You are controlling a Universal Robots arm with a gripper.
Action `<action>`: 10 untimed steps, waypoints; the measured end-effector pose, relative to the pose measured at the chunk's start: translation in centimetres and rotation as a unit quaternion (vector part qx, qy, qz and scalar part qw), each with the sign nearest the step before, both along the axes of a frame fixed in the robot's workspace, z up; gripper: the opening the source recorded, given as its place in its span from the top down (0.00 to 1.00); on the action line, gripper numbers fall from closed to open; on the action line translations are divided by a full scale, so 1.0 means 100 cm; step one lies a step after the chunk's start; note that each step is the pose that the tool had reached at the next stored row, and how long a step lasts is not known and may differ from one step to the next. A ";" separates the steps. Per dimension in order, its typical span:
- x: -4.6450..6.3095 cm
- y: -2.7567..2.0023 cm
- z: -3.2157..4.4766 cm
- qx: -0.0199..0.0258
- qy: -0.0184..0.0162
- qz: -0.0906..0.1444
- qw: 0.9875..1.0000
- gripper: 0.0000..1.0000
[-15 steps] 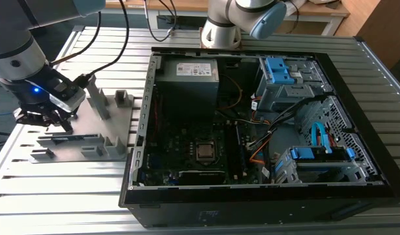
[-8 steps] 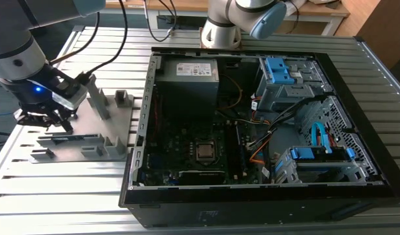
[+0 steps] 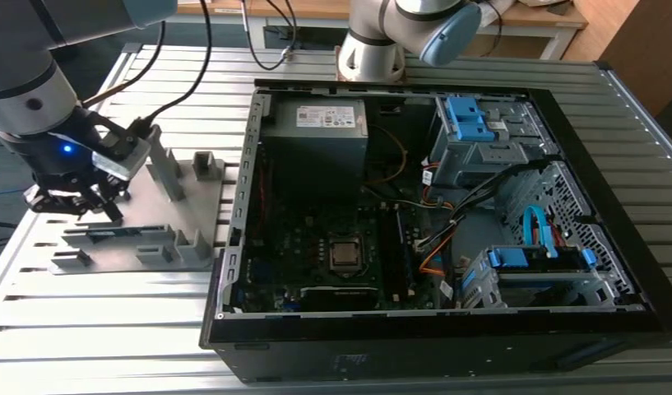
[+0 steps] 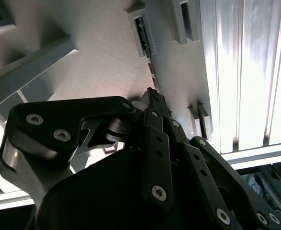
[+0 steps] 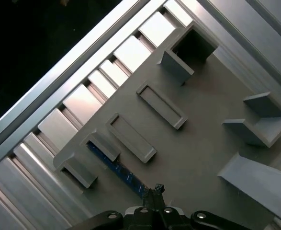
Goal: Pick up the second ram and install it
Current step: 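Pick up the second ram and move it above second insertion slot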
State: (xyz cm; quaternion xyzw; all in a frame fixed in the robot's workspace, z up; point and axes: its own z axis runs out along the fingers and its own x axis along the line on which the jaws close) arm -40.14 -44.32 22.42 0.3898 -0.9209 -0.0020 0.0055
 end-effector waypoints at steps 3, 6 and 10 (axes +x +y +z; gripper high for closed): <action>0.000 0.0000 0.0000 0.000 0.000 0.015 1.000 0.90; 0.000 0.0000 0.0000 0.000 0.000 0.029 1.000 0.90; 0.000 0.0000 0.0000 0.000 0.000 0.049 0.999 0.90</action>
